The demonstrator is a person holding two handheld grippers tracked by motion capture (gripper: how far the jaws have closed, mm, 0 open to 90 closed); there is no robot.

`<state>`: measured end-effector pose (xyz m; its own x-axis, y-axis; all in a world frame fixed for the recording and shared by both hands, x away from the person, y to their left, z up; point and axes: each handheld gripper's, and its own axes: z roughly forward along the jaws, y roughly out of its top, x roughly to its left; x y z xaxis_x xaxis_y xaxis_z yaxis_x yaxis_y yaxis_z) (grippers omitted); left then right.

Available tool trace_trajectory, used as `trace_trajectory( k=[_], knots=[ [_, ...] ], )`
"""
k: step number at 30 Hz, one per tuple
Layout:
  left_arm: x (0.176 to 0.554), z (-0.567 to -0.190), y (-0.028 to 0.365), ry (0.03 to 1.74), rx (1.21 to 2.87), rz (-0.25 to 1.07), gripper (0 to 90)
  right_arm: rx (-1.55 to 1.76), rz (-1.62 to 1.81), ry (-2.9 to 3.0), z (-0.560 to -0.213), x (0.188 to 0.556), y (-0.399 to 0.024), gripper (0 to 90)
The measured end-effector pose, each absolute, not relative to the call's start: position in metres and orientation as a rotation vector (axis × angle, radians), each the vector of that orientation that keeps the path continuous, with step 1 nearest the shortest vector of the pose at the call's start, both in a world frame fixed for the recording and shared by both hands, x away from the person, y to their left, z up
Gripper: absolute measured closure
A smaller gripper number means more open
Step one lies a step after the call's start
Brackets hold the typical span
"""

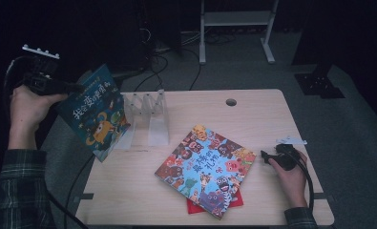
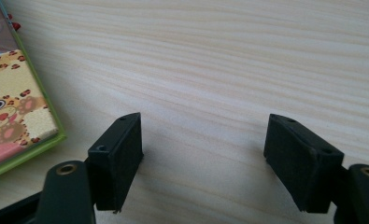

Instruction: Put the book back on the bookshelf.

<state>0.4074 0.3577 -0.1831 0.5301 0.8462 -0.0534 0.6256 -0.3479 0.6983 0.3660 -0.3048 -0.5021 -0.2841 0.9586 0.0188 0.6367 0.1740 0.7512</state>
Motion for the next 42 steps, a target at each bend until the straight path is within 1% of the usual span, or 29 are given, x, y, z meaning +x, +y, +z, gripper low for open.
trace_trajectory(
  k=[7,14,32,40,42],
  knots=[
    [0.396,-0.198,0.335,1.118,2.142,0.421,89.2,1.497,0.920,1.996,-0.502,0.366,-0.305,26.0],
    [0.385,-0.220,0.313,1.064,2.174,0.386,89.1,1.495,0.920,1.998,-0.502,0.366,-0.305,26.0],
    [0.362,-0.292,0.262,0.973,2.234,0.291,88.0,1.493,0.920,2.002,-0.502,0.366,-0.305,25.5],
    [0.355,-0.333,0.245,0.972,2.237,0.255,81.6,1.493,0.920,2.002,-0.502,0.366,-0.305,25.5],
    [0.353,-0.343,0.240,0.967,2.249,0.267,77.4,1.493,0.920,2.002,-0.502,0.366,-0.305,25.5]
  ],
)
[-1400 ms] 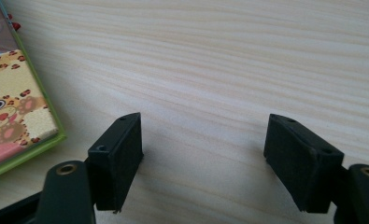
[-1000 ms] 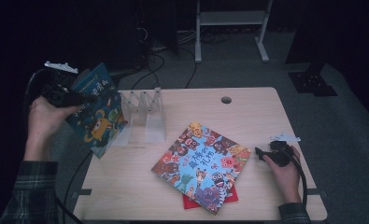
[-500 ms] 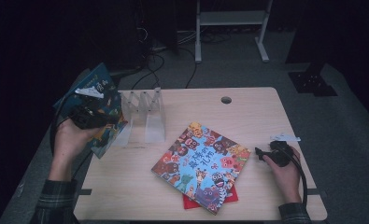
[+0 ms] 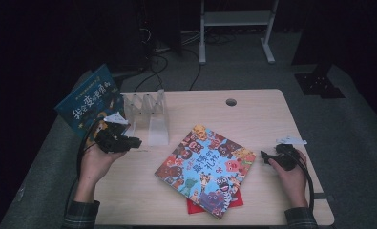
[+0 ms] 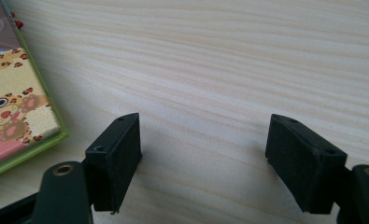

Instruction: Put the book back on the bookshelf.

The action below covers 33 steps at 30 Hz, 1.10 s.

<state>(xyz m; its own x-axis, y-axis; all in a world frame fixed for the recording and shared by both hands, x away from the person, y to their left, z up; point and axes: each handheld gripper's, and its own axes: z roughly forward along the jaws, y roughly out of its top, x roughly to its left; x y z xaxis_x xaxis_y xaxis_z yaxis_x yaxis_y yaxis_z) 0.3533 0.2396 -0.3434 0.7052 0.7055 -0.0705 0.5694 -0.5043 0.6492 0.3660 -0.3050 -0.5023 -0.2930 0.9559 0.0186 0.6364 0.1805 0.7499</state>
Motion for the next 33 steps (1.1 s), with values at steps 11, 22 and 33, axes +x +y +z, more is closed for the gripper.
trace_trajectory(
  k=[11,22,33],
  knots=[
    [0.345,-0.395,0.230,0.942,2.237,0.270,59.8,1.490,0.921,2.006,-0.502,0.366,-0.305,25.2],
    [0.342,-0.435,0.229,0.886,2.224,0.243,35.5,1.481,0.924,2.017,-0.502,0.365,-0.305,25.5],
    [0.342,-0.455,0.207,0.780,2.253,0.098,18.1,1.477,0.920,2.047,-0.497,0.354,-0.304,38.7]
  ],
)
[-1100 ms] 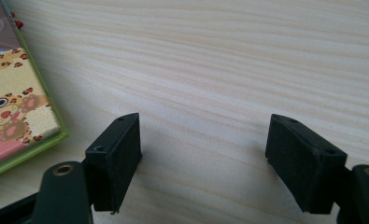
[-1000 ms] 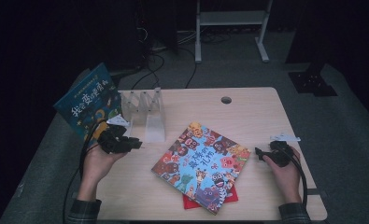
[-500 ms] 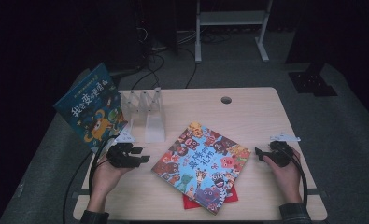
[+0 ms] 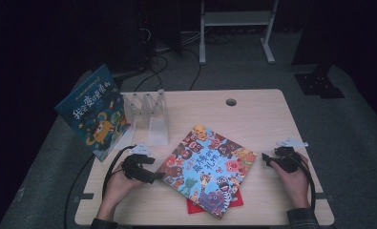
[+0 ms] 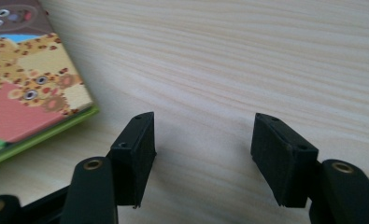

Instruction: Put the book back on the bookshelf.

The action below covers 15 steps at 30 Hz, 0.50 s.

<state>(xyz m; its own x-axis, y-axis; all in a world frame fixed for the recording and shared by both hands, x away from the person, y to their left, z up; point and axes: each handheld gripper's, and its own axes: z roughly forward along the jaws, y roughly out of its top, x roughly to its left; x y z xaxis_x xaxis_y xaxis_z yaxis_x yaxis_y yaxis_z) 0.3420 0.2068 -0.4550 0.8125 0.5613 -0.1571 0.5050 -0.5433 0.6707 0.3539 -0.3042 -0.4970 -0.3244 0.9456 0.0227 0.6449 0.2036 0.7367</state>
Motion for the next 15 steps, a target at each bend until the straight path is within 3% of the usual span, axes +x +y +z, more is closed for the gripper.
trace_trajectory(
  k=[15],
  knots=[
    [0.336,-0.464,0.192,0.730,2.297,0.005,18.2,1.420,1.128,2.092,-0.474,0.334,-0.293,40.4]
  ],
)
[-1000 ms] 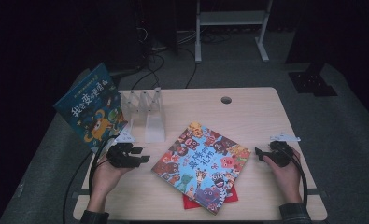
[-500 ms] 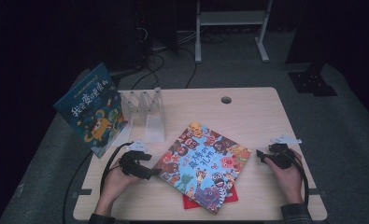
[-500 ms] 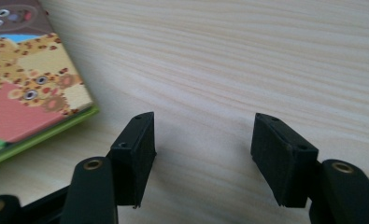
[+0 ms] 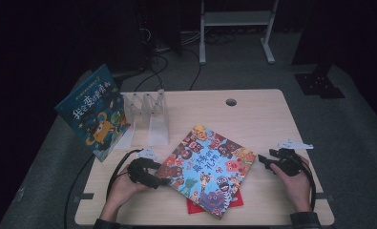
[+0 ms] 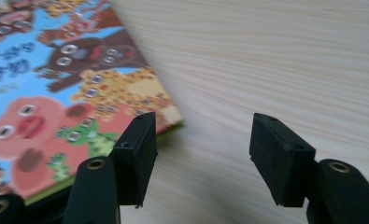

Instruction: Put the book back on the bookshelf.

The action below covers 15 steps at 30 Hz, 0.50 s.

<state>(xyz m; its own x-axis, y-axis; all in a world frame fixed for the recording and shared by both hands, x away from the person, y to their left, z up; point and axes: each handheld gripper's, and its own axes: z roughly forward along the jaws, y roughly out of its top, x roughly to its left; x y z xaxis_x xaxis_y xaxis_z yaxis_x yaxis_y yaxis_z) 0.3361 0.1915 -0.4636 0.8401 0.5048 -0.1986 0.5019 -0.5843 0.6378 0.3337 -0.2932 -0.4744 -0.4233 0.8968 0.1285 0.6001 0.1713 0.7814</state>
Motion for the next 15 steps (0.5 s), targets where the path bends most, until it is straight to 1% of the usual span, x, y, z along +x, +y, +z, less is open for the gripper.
trace_trajectory(
  k=[5,12,15],
  knots=[
    [0.334,-0.464,0.192,0.738,2.295,0.012,18.2,1.414,1.213,2.142,-0.476,0.337,-0.283,40.9],
    [0.333,-0.465,0.192,0.745,2.291,0.012,18.1,1.436,1.254,2.180,-0.483,0.346,-0.277,38.0],
    [0.333,-0.465,0.192,0.748,2.290,0.012,18.1,1.449,1.293,2.197,-0.485,0.347,-0.276,39.3]
  ],
)
